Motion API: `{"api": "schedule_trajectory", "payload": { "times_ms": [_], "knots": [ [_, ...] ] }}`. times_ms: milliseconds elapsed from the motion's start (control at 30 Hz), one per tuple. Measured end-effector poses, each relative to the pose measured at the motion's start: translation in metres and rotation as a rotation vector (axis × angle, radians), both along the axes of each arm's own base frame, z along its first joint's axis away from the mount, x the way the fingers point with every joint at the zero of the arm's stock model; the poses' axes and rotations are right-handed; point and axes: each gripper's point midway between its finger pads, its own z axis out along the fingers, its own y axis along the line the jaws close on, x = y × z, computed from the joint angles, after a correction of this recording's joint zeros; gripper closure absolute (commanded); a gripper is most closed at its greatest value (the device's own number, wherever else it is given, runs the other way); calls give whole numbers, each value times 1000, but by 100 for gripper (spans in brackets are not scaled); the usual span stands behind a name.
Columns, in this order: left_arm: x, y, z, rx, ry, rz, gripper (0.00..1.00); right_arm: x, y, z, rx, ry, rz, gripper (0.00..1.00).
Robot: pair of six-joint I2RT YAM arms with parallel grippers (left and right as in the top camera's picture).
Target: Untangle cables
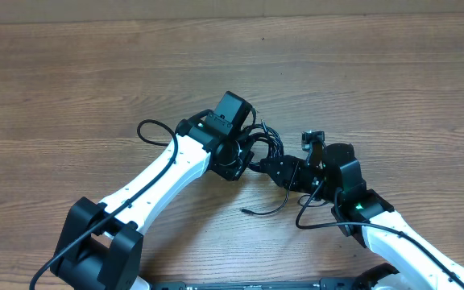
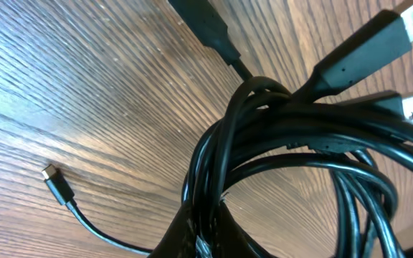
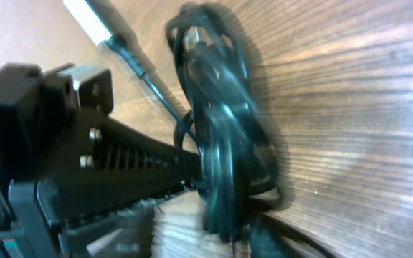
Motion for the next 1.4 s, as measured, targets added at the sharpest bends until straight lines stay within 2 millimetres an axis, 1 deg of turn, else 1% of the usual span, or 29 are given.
{"api": "schedule_trajectory", "payload": {
  "times_ms": [133, 233, 300, 367, 467, 600, 633, 667, 700, 733, 767, 833, 900, 933, 967, 1000, 1100, 1167, 1200, 1233, 1300, 1367, 1400],
  "knots": [
    [5, -7, 4, -38, -21, -8, 96, 2, -4, -3, -15, 2, -21, 96],
    [7, -22, 12, -118, -31, -35, 96, -6, -12, -21, -66, 83, -38, 96],
    [5, -29, 16, -158, -23, -54, 96, -13, -24, -38, -132, 147, -78, 96],
    [4, -35, 20, -195, -19, -70, 96, -17, -36, -51, -196, 191, -120, 96],
    [3, -44, 26, -251, -25, -105, 96, -19, -51, -63, -276, 218, -179, 96],
    [4, -44, 29, -272, -41, -151, 96, -23, -72, -77, -385, 248, -246, 96],
    [7, -41, 28, -265, -59, -165, 85, -26, -81, -81, -426, 263, -273, 96],
    [14, -33, 27, -240, -97, -177, 76, -27, -86, -84, -447, 272, -292, 96],
    [21, -20, 22, -184, -129, -192, 71, -27, -88, -85, -455, 272, -300, 96],
    [22, -12, 18, -147, -129, -187, 65, -26, -88, -84, -453, 267, -303, 96],
    [23, -5, 15, -119, -134, -187, 60, -24, -87, -83, -446, 262, -303, 96],
    [26, 7, 8, -46, -149, -188, 56, -19, -81, -78, -414, 238, -294, 96],
    [26, 7, 7, -24, -165, -205, 46, -12, -71, -71, -362, 208, -277, 96],
    [24, 5, 7, -18, -168, -215, 31, -9, -67, -66, -334, 193, -271, 96],
    [22, 2, 7, -14, -172, -229, 12, -7, -62, -63, -307, 186, -263, 96],
    [20, -1, 7, -10, -177, -244, 0, -7, -60, -61, -291, 186, -260, 96],
    [10, -16, 6, 6, -198, -297, 1, -9, -55, -60, -256, 212, -253, 96],
    [5, -20, 5, 26, -209, -315, 0, -10, -53, -60, -237, 229, -257, 96],
    [2, -23, 4, 45, -213, -327, 10, -11, -52, -59, -219, 246, -266, 96],
    [-1, -24, 3, 56, -214, -334, 28, -11, -51, -59, -205, 260, -276, 96],
    [-6, -23, 0, 76, -196, -331, 38, -11, -49, -58, -166, 291, -306, 96],
    [-14, -16, -8, 101, -129, -280, 37, -10, -48, -57, -141, 313, -327, 96],
    [-17, -13, -12, 110, -100, -256, 33, -11, -48, -57, -135, 320, -333, 96]
  ]
}}
